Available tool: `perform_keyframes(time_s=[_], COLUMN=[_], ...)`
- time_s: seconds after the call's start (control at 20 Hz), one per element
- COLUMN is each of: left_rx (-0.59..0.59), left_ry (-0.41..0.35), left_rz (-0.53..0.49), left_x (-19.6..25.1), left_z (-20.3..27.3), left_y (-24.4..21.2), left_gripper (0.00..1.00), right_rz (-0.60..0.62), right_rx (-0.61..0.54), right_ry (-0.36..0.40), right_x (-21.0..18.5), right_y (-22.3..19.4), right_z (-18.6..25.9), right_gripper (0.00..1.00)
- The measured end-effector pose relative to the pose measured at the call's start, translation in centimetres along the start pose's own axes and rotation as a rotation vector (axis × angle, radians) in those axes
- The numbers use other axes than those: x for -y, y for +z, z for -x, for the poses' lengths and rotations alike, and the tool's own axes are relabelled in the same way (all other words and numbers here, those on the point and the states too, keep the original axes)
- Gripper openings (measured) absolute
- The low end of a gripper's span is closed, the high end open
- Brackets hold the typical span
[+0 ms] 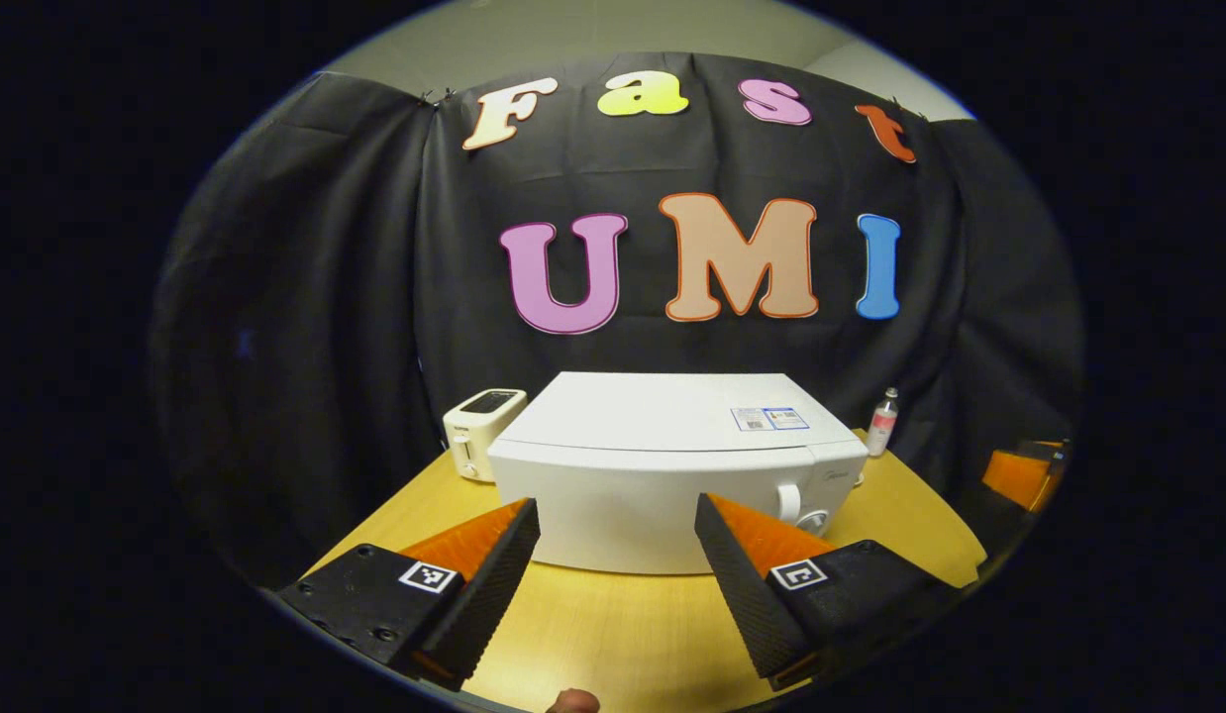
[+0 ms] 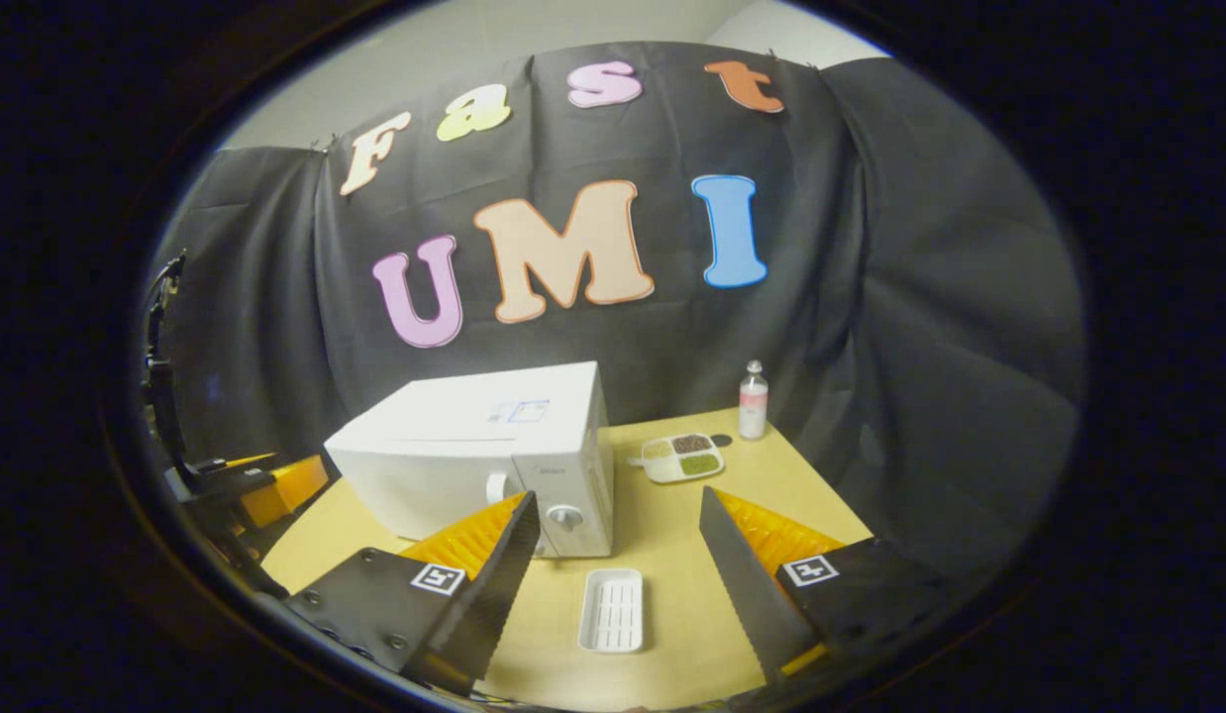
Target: Open the microwave oven with the left hand, put the food in, and close the microwave oven.
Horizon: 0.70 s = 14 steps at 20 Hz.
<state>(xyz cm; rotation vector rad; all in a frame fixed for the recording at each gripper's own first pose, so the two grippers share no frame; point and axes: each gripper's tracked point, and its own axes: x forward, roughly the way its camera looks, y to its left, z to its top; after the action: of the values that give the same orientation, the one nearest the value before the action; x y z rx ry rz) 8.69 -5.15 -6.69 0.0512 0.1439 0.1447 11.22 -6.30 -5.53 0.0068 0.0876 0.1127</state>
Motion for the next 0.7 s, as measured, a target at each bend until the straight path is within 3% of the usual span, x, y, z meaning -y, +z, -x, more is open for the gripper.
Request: perform_keyframes(time_s=[0.15, 0.2, 0.25, 0.4, 0.45, 0.5, 0.55, 0.6, 0.7], left_rx=[0.014, 0.012, 0.011, 0.001, 0.0, -0.001, -0.001, -0.002, -0.006], left_ry=[0.016, 0.015, 0.016, 0.007, 0.002, 0.0, -0.001, -0.002, -0.012], left_rz=[0.037, 0.051, 0.062, 0.091, 0.099, 0.102, 0.098, 0.092, 0.081], left_x=[-0.3, -0.2, -0.3, -0.3, -0.2, -0.2, -0.1, -0.1, 0.3], left_z=[0.3, 0.4, 0.4, 0.3, 0.3, 0.3, 0.4, 0.4, 0.5], left_y=[0.7, 0.6, 0.8, 0.7, 0.8, 0.9, 0.8, 0.8, 0.6], left_gripper=[0.99, 0.99, 0.99, 0.98, 0.98, 0.98, 0.98, 0.97, 0.96], right_rz=[0.042, 0.044, 0.04, 0.033, 0.03, 0.027, 0.023, 0.022, 0.021], right_rx=[0.039, 0.039, 0.04, 0.036, 0.035, 0.039, 0.042, 0.048, 0.055], right_ry=[-0.007, -0.006, -0.004, -0.02, -0.025, -0.028, -0.029, -0.031, -0.035], right_x=[0.4, 0.3, 0.3, 1.1, 1.3, 1.5, 1.6, 1.8, 2.1], right_y=[1.5, 1.7, 1.8, 2.2, 2.3, 2.6, 2.8, 3.0, 3.3], right_z=[0.3, 0.4, 0.3, 0.5, 0.5, 0.7, 0.6, 0.6, 0.9], right_gripper=[0.99, 0.92, 0.99, 1.0, 0.92, 1.0, 1.0, 0.92, 0.92])
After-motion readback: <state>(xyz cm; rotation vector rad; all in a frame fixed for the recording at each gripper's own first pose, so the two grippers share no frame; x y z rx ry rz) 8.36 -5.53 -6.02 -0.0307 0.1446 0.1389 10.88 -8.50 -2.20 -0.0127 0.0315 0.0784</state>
